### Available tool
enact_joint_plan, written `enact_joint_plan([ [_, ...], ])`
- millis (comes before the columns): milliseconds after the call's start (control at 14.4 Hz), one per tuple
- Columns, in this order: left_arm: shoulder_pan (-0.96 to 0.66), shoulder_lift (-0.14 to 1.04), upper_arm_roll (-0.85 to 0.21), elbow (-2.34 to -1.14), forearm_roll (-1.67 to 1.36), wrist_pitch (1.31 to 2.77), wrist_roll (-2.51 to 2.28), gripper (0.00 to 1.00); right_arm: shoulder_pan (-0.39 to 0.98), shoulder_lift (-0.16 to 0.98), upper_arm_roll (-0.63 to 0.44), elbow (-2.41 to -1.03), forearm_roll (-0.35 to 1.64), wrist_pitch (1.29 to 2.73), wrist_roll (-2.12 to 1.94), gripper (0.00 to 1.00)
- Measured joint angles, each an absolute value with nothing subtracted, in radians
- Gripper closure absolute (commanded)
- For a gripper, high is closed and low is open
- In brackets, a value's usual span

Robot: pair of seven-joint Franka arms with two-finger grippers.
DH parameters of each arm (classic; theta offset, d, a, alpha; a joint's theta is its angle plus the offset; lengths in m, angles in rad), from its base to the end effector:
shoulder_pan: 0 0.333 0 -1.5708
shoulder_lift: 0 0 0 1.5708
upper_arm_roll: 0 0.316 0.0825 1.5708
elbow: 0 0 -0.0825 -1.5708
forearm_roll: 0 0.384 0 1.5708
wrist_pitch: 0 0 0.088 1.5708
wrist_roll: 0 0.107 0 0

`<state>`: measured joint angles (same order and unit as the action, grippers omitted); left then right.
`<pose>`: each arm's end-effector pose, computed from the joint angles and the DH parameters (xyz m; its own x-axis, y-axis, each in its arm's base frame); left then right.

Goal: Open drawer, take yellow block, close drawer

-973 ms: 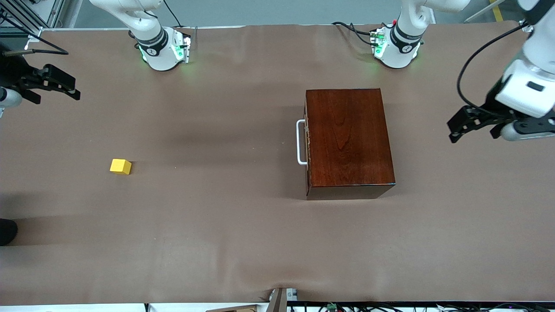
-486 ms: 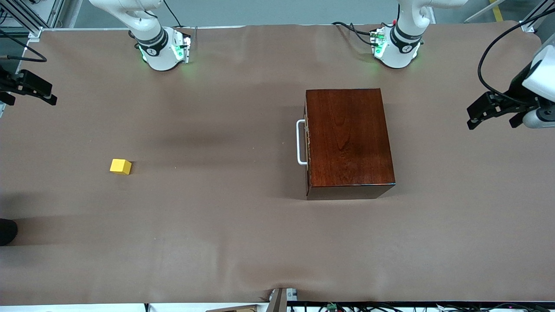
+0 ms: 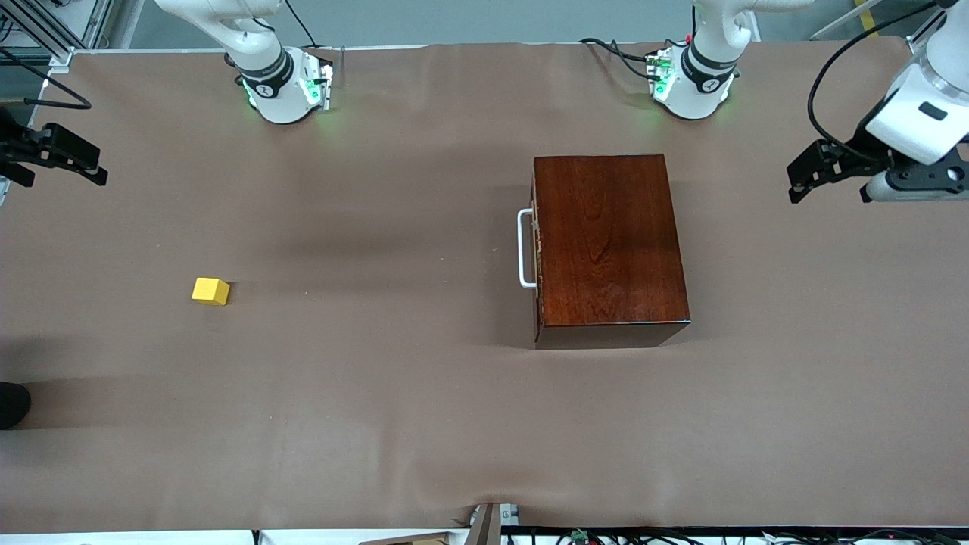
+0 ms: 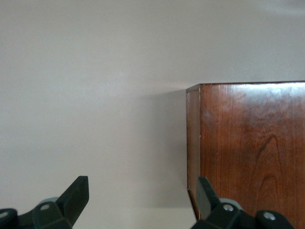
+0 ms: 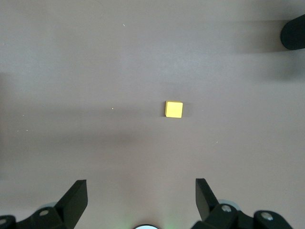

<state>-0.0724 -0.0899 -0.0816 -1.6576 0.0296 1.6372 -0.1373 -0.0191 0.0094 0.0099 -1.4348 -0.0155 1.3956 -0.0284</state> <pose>0.5267 -0.0808 0.6381 0.9971 -0.0185 0.0735 -0.0166 -0.9995 -0.0271 0.5386 -0.0069 0.6674 0.9987 0.0165 -0.0490 0.0172 -0.9998 0.0139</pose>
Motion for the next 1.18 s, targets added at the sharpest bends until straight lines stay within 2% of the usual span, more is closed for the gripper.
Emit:
enact_joint_plan([
  [278,-0.053,-0.119,-0.084,-1.657,0.030,1.597,-0.123,0.00,-0.019,0.010,0.009,-1.435,-0.006,1.395,-0.028,0.00],
  [1181,-0.038,-0.098,-0.091,-1.625,0.030,1.589,-0.105,0.00,-0.018,0.030,0.007,-1.436,0.025,1.412,-0.028,0.00],
])
